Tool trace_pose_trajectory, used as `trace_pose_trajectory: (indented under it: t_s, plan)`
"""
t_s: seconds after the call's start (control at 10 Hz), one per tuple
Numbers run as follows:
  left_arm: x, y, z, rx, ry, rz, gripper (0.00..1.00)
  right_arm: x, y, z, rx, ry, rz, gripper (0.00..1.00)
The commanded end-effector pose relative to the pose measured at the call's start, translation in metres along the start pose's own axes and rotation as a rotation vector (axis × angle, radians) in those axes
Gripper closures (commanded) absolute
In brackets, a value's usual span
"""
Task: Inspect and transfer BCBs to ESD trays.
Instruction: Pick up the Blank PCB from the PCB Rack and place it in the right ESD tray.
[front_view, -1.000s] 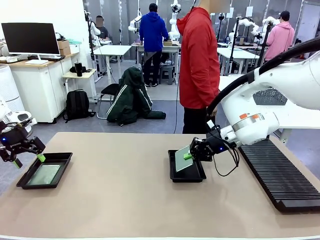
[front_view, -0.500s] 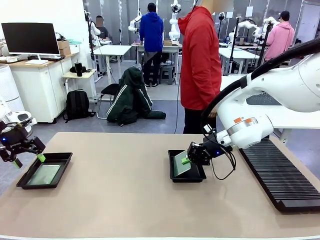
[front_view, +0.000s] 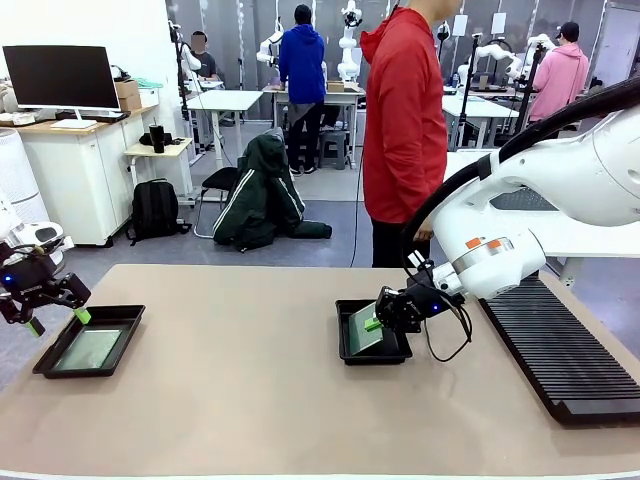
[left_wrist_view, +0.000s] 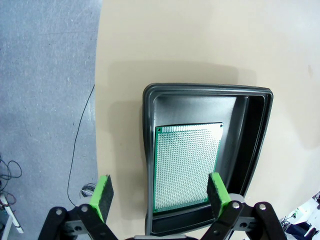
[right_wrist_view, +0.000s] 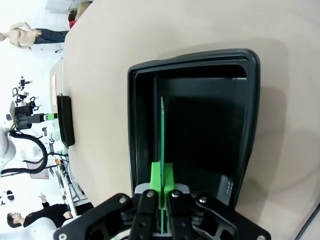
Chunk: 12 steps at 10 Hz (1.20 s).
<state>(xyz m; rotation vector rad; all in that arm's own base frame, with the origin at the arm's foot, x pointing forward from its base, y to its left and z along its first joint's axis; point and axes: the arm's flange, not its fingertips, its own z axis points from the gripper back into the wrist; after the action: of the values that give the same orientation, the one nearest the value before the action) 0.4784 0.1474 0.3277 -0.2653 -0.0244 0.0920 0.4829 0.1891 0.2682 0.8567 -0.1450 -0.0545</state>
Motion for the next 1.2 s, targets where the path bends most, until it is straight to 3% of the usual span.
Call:
trace_pose_trajectory:
  t_s: [0.0,0.5,0.7,0.8,1.0,1.1]
  plan:
    - [0.000,0.001,-0.001,-0.006,-0.007,-0.004,0.00,0.000,0.000,0.000,0.000,-0.001,0.006,0.97]
    - [0.000,0.001,-0.001,-0.006,-0.007,-0.004,0.00,0.000,0.000,0.000,0.000,0.000,0.000,0.97]
    - [0.000,0.001,-0.001,-0.006,-0.007,-0.004,0.00,0.000,0.007,0.003,-0.051,0.000,-0.003,0.87]
    - [0.000,0.001,-0.001,-0.006,-0.007,-0.004,0.00,-0.001,0.012,0.005,-0.088,0.004,0.000,0.75]
    - [0.000,0.001,-0.001,-0.006,-0.007,-0.004,0.00,-0.002,0.034,0.013,-0.176,-0.002,0.019,0.71]
    - [0.000,0.001,-0.001,-0.006,-0.007,-0.004,0.00,-0.001,0.046,0.017,-0.226,-0.001,0.027,0.54]
